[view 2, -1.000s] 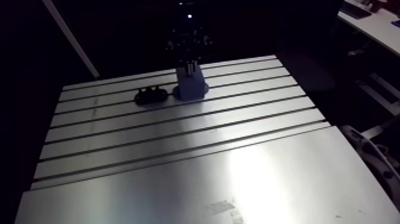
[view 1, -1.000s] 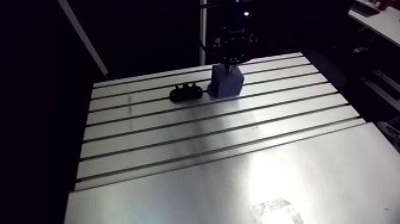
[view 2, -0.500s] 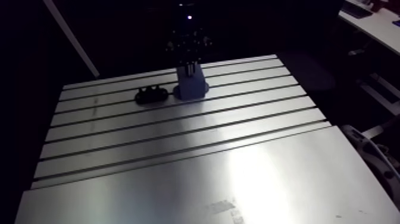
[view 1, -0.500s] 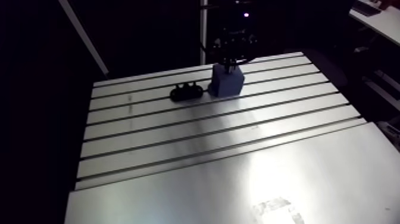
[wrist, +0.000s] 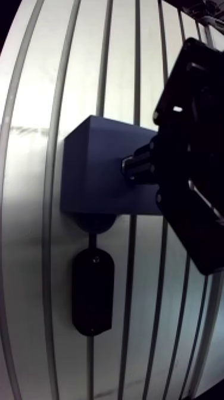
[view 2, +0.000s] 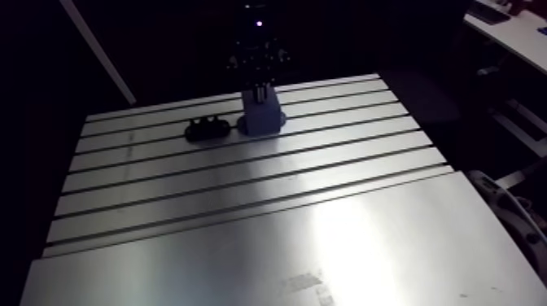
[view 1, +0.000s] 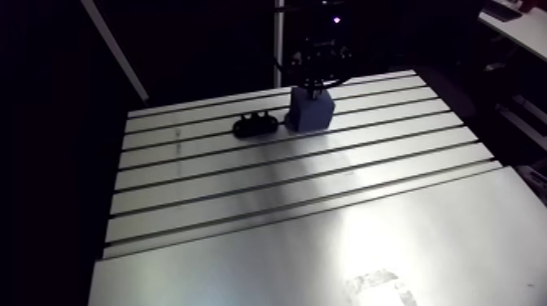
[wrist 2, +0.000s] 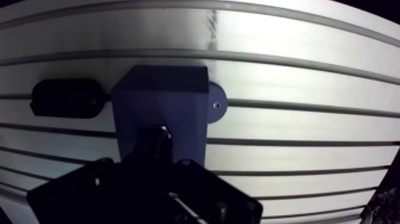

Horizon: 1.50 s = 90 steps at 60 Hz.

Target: Pick up the M10 bolt and insert it into the hex recess until seated.

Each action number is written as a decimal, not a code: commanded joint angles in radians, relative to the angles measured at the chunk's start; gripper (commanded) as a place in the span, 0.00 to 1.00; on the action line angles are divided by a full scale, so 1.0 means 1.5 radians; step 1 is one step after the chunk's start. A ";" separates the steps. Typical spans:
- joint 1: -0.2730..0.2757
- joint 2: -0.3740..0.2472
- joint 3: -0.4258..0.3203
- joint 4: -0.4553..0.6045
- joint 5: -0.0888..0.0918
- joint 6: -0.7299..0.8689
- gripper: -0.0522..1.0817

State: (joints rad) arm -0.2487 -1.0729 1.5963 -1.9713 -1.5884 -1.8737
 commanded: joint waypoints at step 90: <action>0.000 -0.011 0.002 0.000 0.002 -0.010 0.99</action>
State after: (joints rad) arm -0.2510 -1.0852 1.5988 -1.9734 -1.5854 -1.8889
